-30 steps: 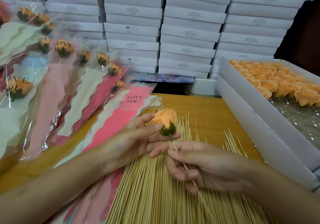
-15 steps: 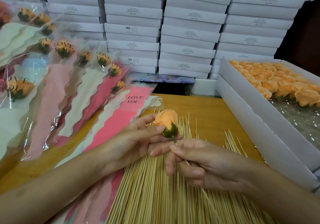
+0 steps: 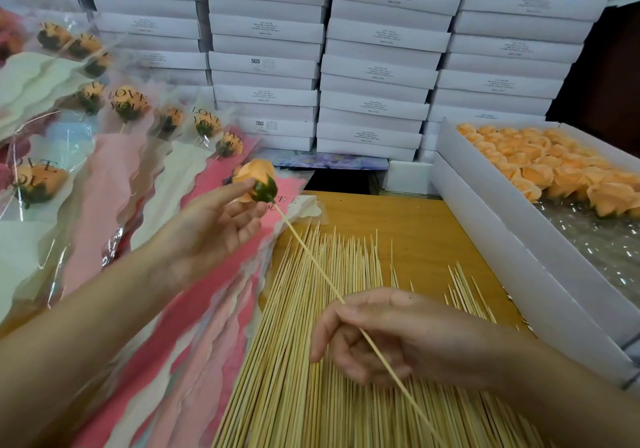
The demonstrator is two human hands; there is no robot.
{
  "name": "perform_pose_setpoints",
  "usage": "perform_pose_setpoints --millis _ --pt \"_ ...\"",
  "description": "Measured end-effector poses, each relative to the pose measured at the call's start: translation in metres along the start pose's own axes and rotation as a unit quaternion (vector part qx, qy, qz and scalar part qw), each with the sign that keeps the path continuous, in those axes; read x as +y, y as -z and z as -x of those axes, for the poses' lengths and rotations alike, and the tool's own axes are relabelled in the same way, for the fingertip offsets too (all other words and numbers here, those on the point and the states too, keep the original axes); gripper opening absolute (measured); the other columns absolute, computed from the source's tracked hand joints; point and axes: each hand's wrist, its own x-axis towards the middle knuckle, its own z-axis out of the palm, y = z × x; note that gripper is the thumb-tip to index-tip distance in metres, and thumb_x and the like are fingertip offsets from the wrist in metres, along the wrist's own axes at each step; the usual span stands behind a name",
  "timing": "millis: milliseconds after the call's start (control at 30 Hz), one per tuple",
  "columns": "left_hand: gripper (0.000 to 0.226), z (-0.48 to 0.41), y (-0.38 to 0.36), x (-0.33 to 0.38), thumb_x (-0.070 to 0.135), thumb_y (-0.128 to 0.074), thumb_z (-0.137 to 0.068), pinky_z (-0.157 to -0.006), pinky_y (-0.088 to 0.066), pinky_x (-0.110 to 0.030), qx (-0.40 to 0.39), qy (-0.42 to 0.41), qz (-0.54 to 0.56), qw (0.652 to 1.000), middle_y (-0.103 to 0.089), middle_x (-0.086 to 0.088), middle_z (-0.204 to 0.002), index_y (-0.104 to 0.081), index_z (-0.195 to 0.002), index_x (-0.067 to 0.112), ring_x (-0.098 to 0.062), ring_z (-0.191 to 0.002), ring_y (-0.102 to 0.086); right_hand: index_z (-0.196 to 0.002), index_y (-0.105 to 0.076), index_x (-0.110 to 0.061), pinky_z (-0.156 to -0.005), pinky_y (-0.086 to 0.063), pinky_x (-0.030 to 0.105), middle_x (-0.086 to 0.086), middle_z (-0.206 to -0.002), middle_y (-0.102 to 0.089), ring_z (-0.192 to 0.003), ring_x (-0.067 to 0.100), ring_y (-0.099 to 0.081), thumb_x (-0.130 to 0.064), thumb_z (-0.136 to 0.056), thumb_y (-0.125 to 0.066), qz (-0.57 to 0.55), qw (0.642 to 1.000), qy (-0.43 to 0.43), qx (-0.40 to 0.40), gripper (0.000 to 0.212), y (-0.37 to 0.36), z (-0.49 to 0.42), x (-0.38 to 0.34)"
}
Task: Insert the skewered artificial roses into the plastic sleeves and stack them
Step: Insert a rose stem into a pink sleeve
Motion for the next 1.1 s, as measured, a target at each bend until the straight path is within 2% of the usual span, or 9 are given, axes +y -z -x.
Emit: perform_pose_setpoints --millis 200,300,367,433,567,633,733,933,1100 --pt "0.014 -0.004 0.013 0.017 0.022 -0.061 -0.077 -0.062 -0.056 -0.016 0.005 0.029 -0.036 0.999 -0.070 -0.003 -0.082 -0.072 -0.080 0.013 -0.009 -0.072 -0.068 -0.107 -0.068 -0.013 -0.044 -0.019 0.020 -0.006 -0.068 -0.050 -0.045 0.001 -0.032 -0.024 -0.103 -0.043 -0.018 1.000 0.012 0.002 0.027 0.006 0.000 0.002" --pt "0.022 -0.005 0.018 0.022 0.024 -0.061 -0.076 -0.063 -0.057 -0.020 0.000 0.037 -0.088 0.995 -0.075 -0.004 -0.095 -0.068 -0.094 0.013 -0.012 -0.079 -0.072 -0.108 -0.069 -0.013 -0.045 -0.022 0.018 -0.007 -0.066 -0.047 -0.044 0.000 -0.032 -0.027 -0.101 -0.047 -0.035 0.998 0.037 0.034 0.027 0.013 0.000 0.005" --pt "0.025 -0.010 0.028 0.021 0.021 -0.063 -0.081 -0.068 -0.056 -0.024 0.029 0.011 -0.200 0.979 -0.074 -0.004 -0.106 -0.067 -0.105 0.014 -0.012 -0.084 -0.072 -0.108 -0.069 -0.011 -0.043 -0.027 0.015 -0.006 -0.065 -0.046 -0.044 0.000 -0.033 -0.027 -0.098 -0.049 -0.049 0.994 0.066 0.065 0.027 0.019 -0.001 0.007" --pt "0.017 -0.016 0.038 0.014 0.012 -0.060 -0.092 -0.072 -0.050 -0.024 0.074 -0.057 -0.373 0.923 -0.072 -0.007 -0.110 -0.066 -0.108 0.014 -0.015 -0.088 -0.068 -0.107 -0.071 -0.013 -0.043 -0.031 0.014 -0.006 -0.064 -0.046 -0.044 0.000 -0.034 -0.031 -0.094 -0.054 -0.056 0.988 0.093 0.113 0.028 0.028 -0.002 0.009" --pt "0.032 -0.028 0.063 -0.001 0.029 -0.060 -0.094 -0.074 -0.043 -0.026 0.100 -0.159 -0.698 0.691 -0.059 -0.006 -0.104 -0.060 -0.120 0.010 -0.018 -0.084 -0.053 -0.102 -0.074 -0.017 -0.043 -0.035 0.015 -0.006 -0.063 -0.046 -0.044 0.001 -0.034 -0.036 -0.091 -0.056 -0.038 0.959 0.151 0.236 0.028 0.044 -0.003 0.018" --pt "0.048 -0.029 0.069 -0.006 0.047 -0.058 -0.090 -0.084 -0.045 -0.035 0.104 -0.127 -0.754 0.636 -0.054 -0.005 -0.106 -0.056 -0.125 0.014 -0.020 -0.090 -0.053 -0.100 -0.074 -0.019 -0.043 -0.034 0.016 -0.007 -0.062 -0.047 -0.044 0.002 -0.033 -0.035 -0.092 -0.054 -0.015 0.942 0.166 0.292 0.027 0.050 -0.003 0.023" --pt "0.063 -0.028 0.070 -0.010 0.062 -0.055 -0.084 -0.085 -0.049 -0.040 0.107 -0.098 -0.792 0.592 -0.056 -0.006 -0.110 -0.052 -0.129 0.018 -0.024 -0.094 -0.056 -0.096 -0.074 -0.020 -0.043 -0.034 0.016 -0.007 -0.061 -0.048 -0.043 0.002 -0.034 -0.035 -0.090 -0.052 -0.002 0.918 0.179 0.353 0.027 0.057 -0.003 0.028" --pt "0.060 -0.026 0.070 -0.014 0.063 -0.056 -0.083 -0.071 -0.048 -0.035 0.107 -0.107 -0.793 0.590 -0.050 0.006 -0.080 -0.049 -0.127 0.024 -0.022 -0.079 -0.055 -0.089 -0.074 -0.023 -0.045 -0.036 0.018 -0.005 -0.061 -0.049 -0.044 0.003 -0.035 -0.032 -0.092 -0.051 -0.005 0.905 0.177 0.387 0.026 0.056 -0.004 0.032" --pt "0.069 -0.024 0.071 -0.016 0.064 -0.054 -0.084 -0.087 -0.051 -0.044 0.109 -0.123 -0.803 0.573 -0.052 -0.005 -0.130 -0.043 -0.138 0.022 -0.025 -0.109 -0.057 -0.088 -0.074 -0.021 -0.045 -0.036 0.018 -0.004 -0.061 -0.049 -0.044 0.004 -0.035 -0.022 -0.101 -0.045 -0.001 0.904 0.168 0.393 0.032 0.055 -0.005 0.032"
